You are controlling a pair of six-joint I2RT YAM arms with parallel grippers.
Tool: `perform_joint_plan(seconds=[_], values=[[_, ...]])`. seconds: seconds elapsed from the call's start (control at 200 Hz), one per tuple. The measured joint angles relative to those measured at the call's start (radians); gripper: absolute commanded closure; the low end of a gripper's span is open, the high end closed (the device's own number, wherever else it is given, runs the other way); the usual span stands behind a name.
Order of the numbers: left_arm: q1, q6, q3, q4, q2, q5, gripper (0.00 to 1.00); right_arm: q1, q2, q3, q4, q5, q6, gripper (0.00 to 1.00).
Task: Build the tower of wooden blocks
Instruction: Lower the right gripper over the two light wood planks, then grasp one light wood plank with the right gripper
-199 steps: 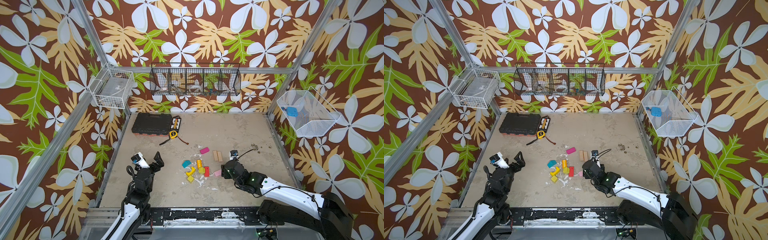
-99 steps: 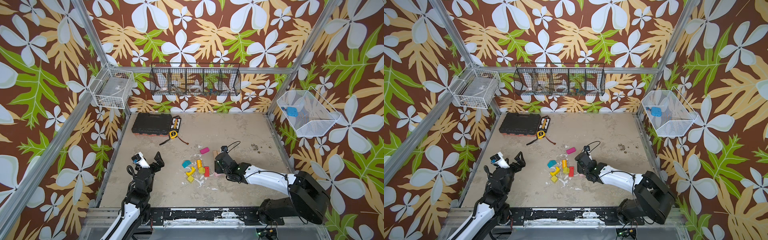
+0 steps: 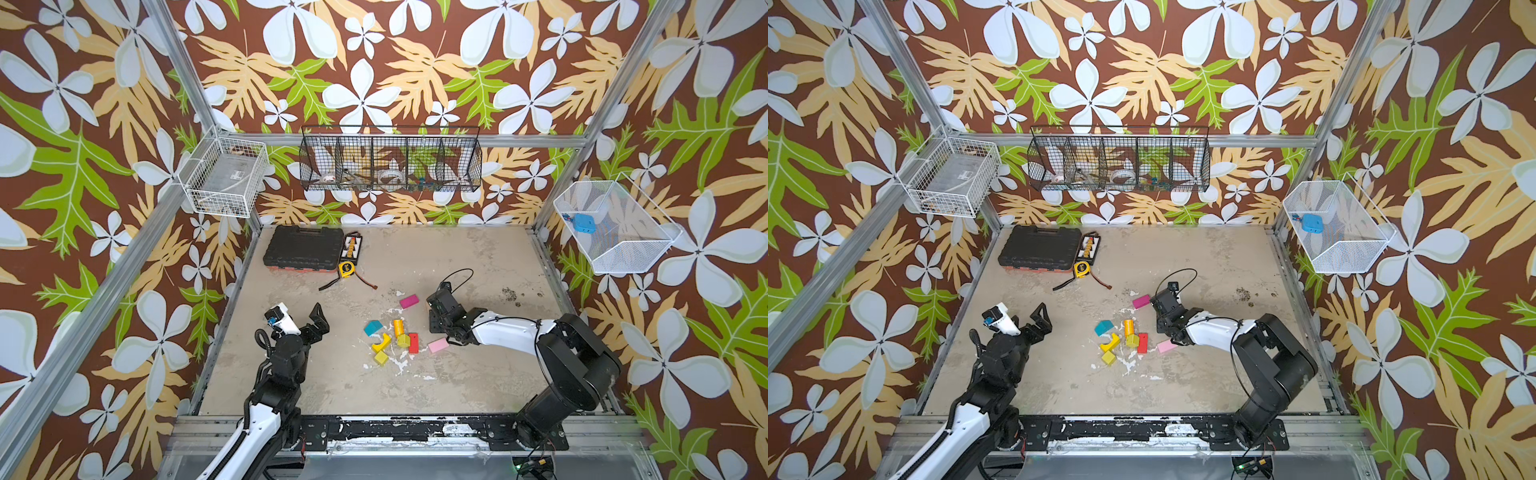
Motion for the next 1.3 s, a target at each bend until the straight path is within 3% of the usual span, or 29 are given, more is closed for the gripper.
perform_joint_plan(seconds=[0.861,1.301], values=[[0.000,0.000,0.003,0.004,0.015,0.000,0.00,-0.063,0.031,-0.013,0.032,-0.020,-0.019,0.60],[0.000,0.000,0.004,0.005,0.023,0.004,0.00,-0.138,0.021,-0.005,0.036,-0.038,-0.048,0.87]])
